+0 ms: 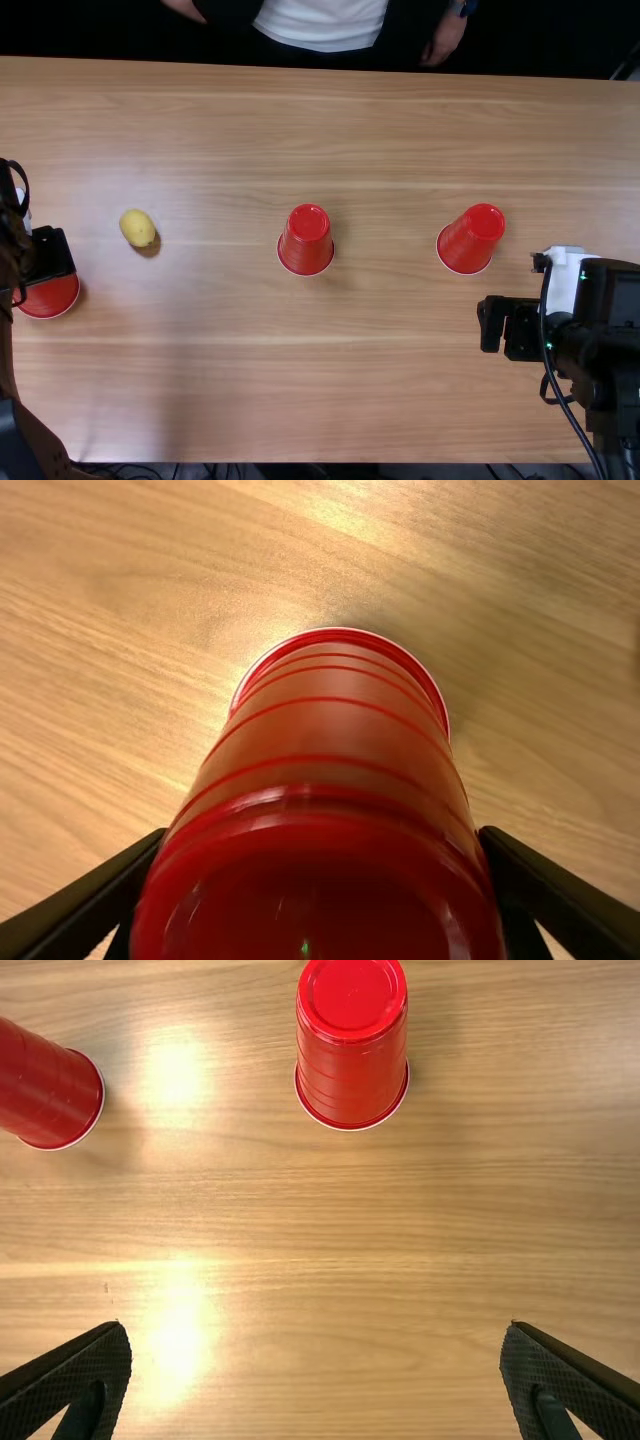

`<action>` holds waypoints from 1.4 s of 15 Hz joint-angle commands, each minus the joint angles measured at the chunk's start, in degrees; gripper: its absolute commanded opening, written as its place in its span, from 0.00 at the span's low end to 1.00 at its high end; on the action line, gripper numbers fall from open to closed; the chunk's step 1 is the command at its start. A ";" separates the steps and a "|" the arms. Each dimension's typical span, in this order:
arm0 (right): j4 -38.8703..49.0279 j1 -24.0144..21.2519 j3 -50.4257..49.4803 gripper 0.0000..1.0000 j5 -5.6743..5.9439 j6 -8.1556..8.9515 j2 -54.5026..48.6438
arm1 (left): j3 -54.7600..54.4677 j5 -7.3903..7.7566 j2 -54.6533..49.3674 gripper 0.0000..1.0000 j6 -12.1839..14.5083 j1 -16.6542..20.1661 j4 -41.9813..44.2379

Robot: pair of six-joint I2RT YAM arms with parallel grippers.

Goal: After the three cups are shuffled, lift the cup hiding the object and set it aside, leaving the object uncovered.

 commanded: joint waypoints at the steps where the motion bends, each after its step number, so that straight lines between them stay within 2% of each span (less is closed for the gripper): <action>1: 0.03 0.94 -0.59 1.00 -0.09 -0.19 0.34 | -0.45 -0.89 0.50 1.00 -0.49 -0.33 -0.21; 7: -0.07 1.03 -0.59 1.00 -0.09 -0.19 -0.01 | -0.01 -0.89 -0.73 1.00 -0.59 -0.51 -0.95; 11: -0.07 1.03 -0.59 1.00 -0.09 -0.08 -0.19 | 0.08 -0.89 -11.54 1.00 -0.59 -0.59 -0.95; 12: 0.03 1.03 -0.59 1.00 -0.09 -0.08 -0.28 | 0.08 -0.36 -14.00 1.00 -0.59 -1.12 -0.84; 16: 0.24 1.12 -0.85 1.00 -0.09 -0.08 -2.47 | -0.36 -0.05 -22.44 1.00 -0.70 -13.43 -1.48; 21: 0.14 1.12 -2.61 1.00 -0.09 -0.08 -5.20 | -2.82 -0.05 -27.18 1.00 -0.70 -19.76 -4.96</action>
